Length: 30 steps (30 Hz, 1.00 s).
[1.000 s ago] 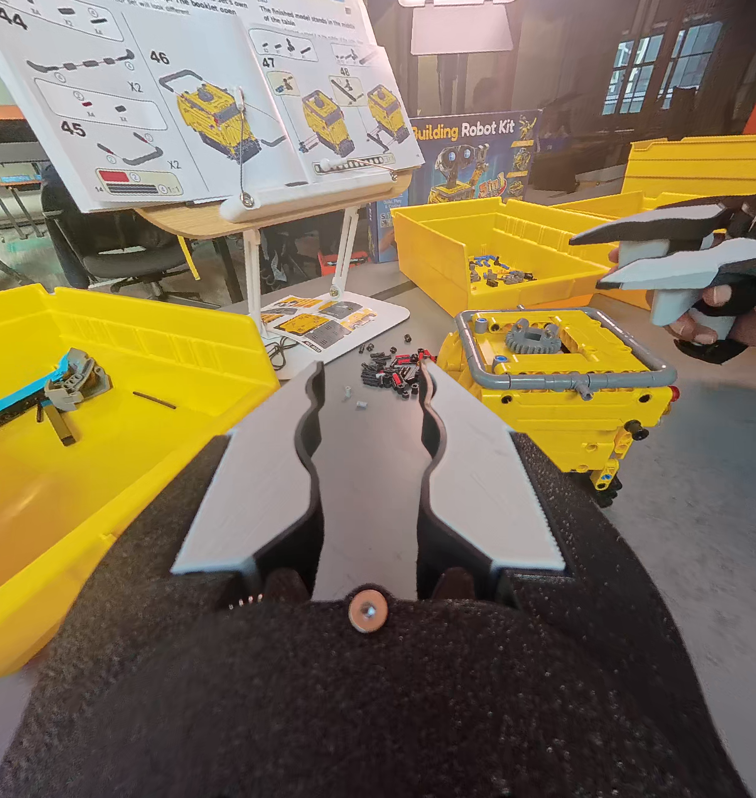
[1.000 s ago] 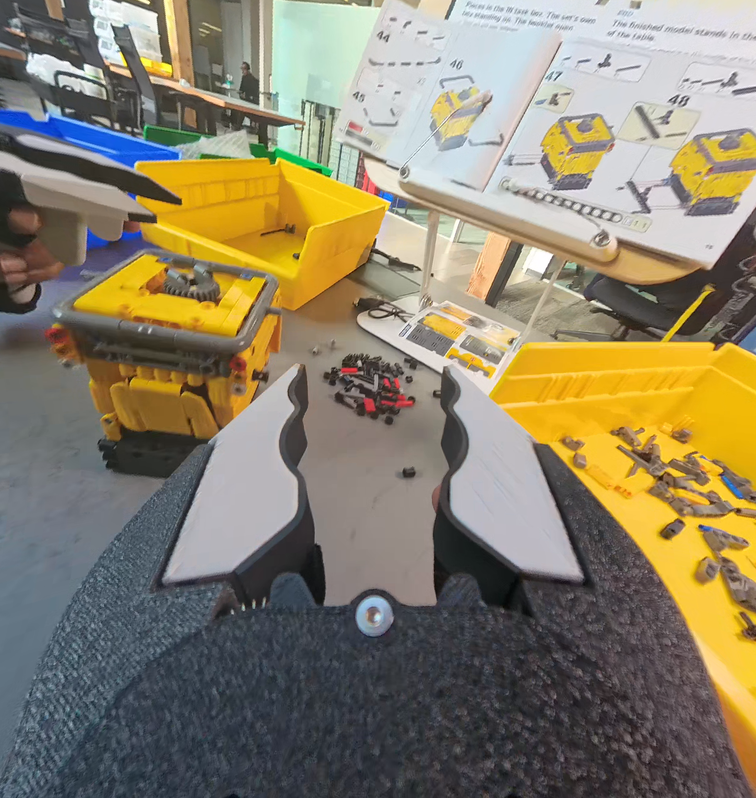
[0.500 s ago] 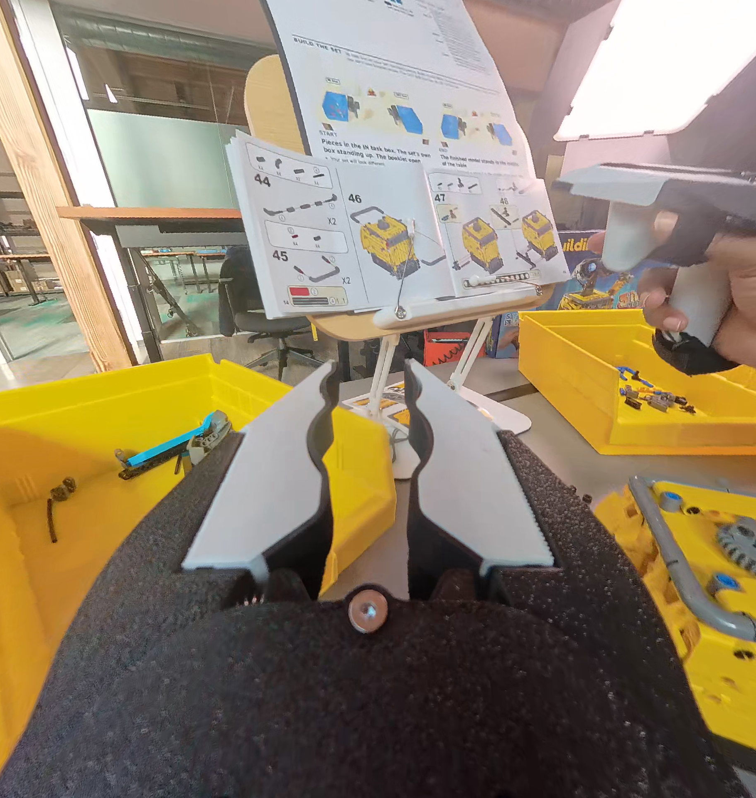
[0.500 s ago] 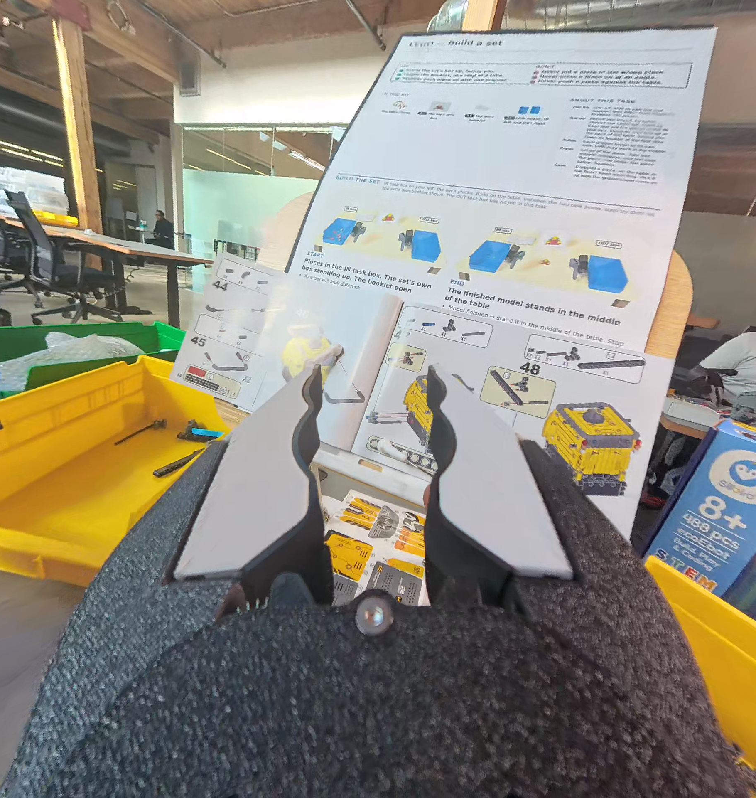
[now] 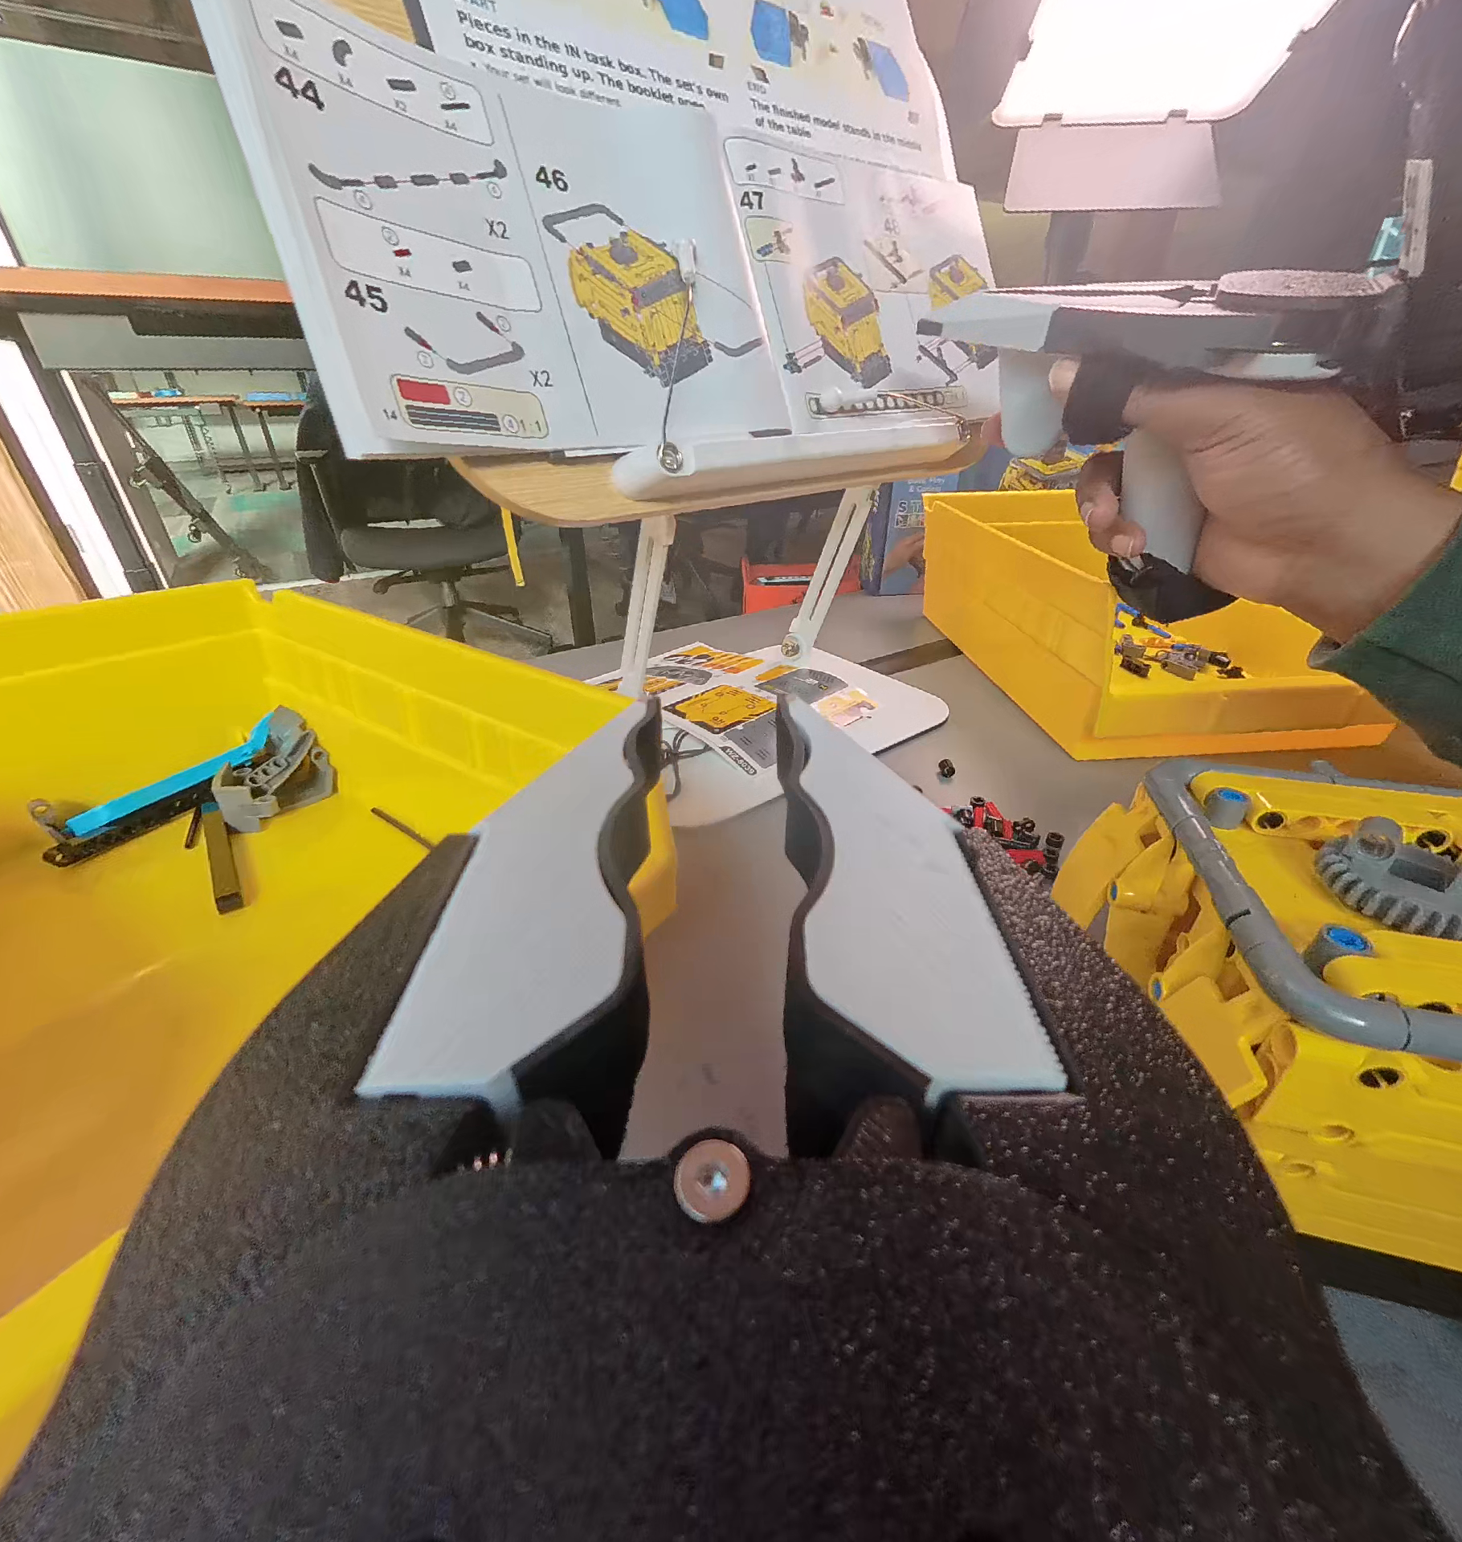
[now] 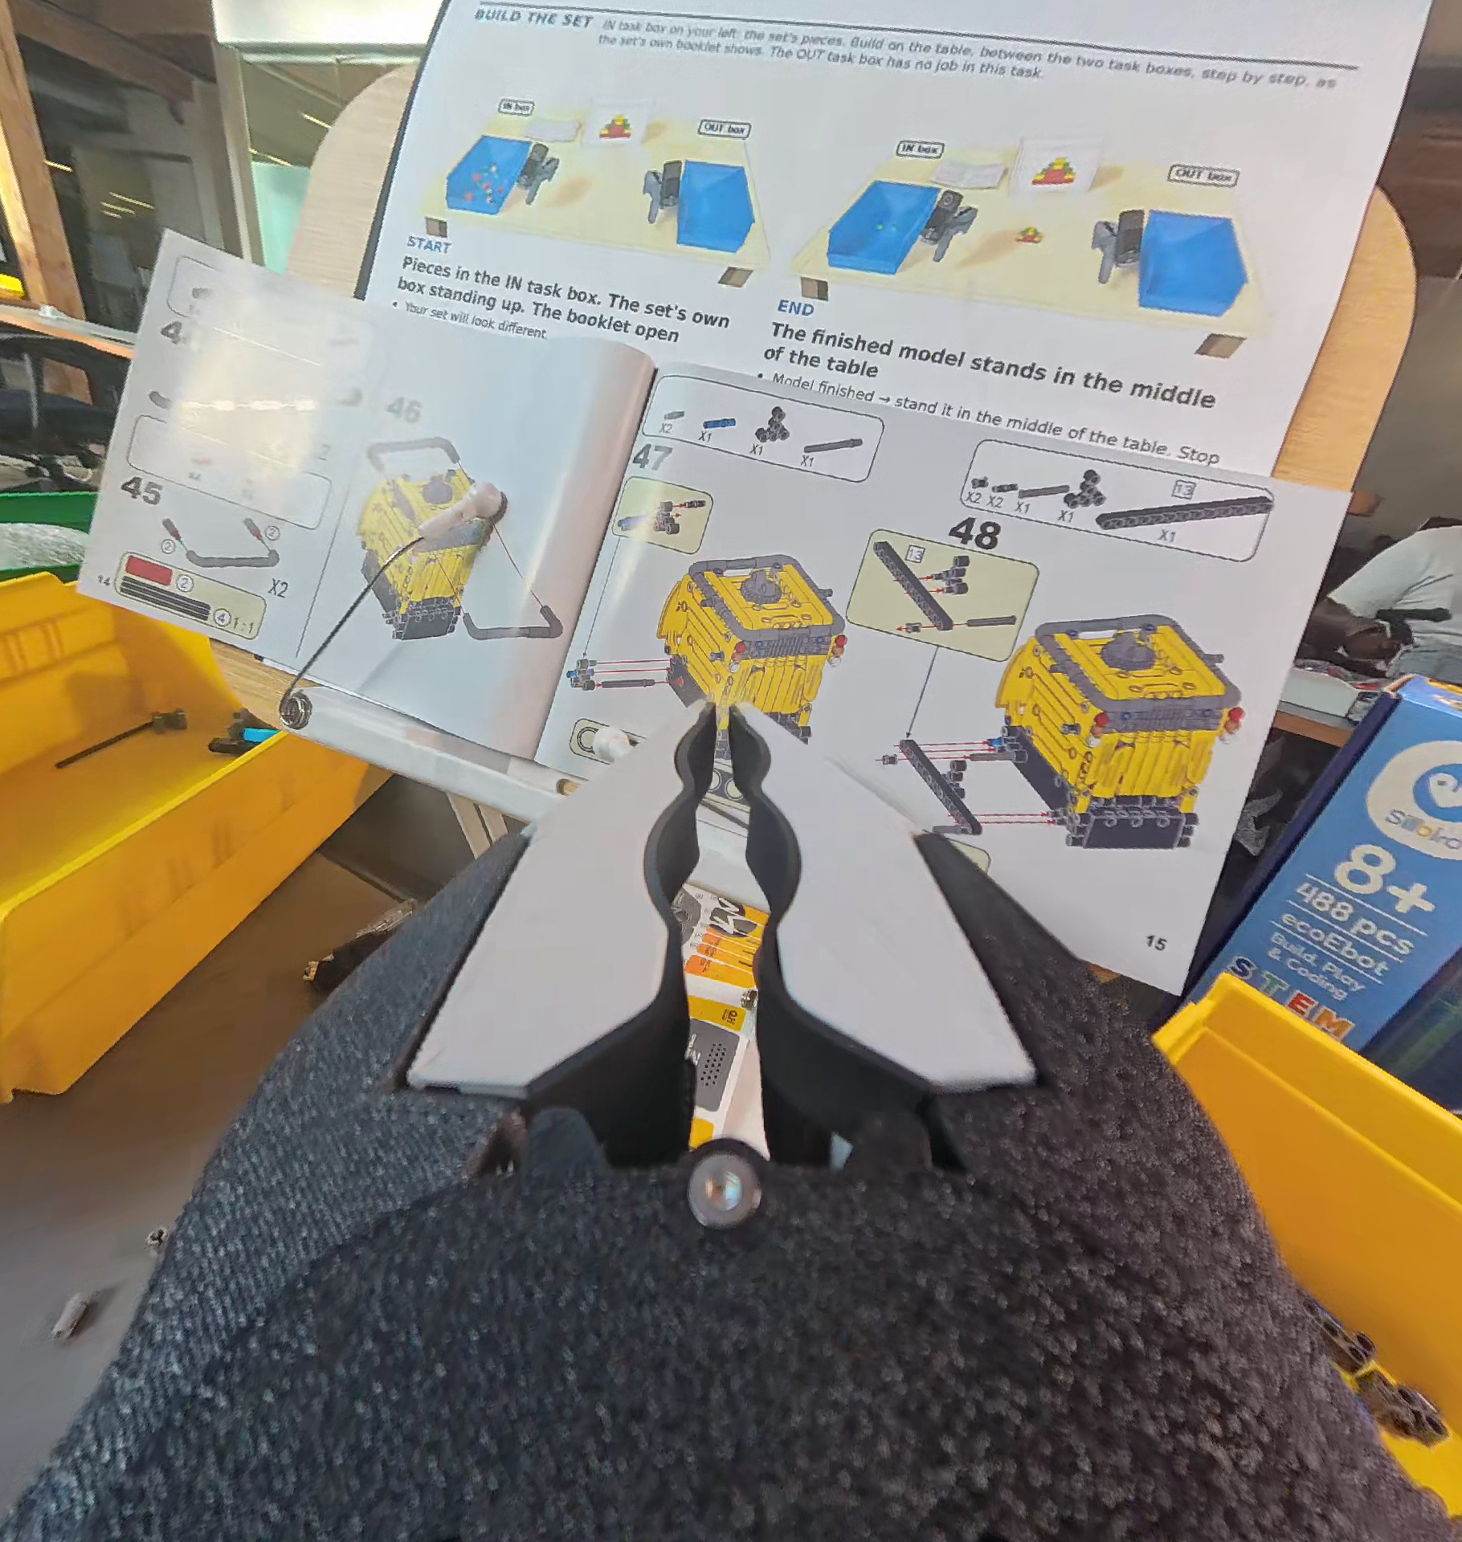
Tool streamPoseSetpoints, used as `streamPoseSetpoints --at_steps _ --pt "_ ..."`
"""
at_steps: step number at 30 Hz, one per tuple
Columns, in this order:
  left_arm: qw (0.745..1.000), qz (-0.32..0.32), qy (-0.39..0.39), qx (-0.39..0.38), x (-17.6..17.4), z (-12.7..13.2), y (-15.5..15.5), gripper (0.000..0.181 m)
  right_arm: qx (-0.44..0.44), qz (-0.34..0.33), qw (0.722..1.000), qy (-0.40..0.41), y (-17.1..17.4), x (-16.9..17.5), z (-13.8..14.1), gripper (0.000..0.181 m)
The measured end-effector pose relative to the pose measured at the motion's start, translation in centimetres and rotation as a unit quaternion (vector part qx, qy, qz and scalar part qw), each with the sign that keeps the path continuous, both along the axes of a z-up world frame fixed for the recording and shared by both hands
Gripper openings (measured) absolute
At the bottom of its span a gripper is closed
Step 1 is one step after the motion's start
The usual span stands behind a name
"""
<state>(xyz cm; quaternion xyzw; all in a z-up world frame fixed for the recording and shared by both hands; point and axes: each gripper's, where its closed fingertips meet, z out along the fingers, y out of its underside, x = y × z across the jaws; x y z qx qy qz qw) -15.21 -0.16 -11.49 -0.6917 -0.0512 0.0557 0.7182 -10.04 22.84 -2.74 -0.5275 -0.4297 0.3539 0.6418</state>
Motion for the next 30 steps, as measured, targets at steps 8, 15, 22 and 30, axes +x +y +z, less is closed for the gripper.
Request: streamPoseSetpoints --at_steps 8,15,22,30 --pt "1.000 -0.001 0.026 -0.003 0.9 0.1 -0.1 0.027 0.014 0.004 1.000 0.004 -0.5 0.1 0.1 0.006" --pt "1.000 0.002 0.014 0.007 0.7 0.6 -0.4 0.028 0.015 0.006 1.000 0.003 -0.8 0.1 -0.1 0.008" --pt "1.000 0.000 0.015 0.012 0.9 0.9 -0.5 0.028 0.019 0.000 1.000 0.006 -0.1 0.4 0.0 0.010" --pt "1.000 -0.004 0.019 -0.002 1.3 0.0 0.0 0.028 0.020 -0.020 0.999 0.041 2.4 1.2 3.1 0.010"
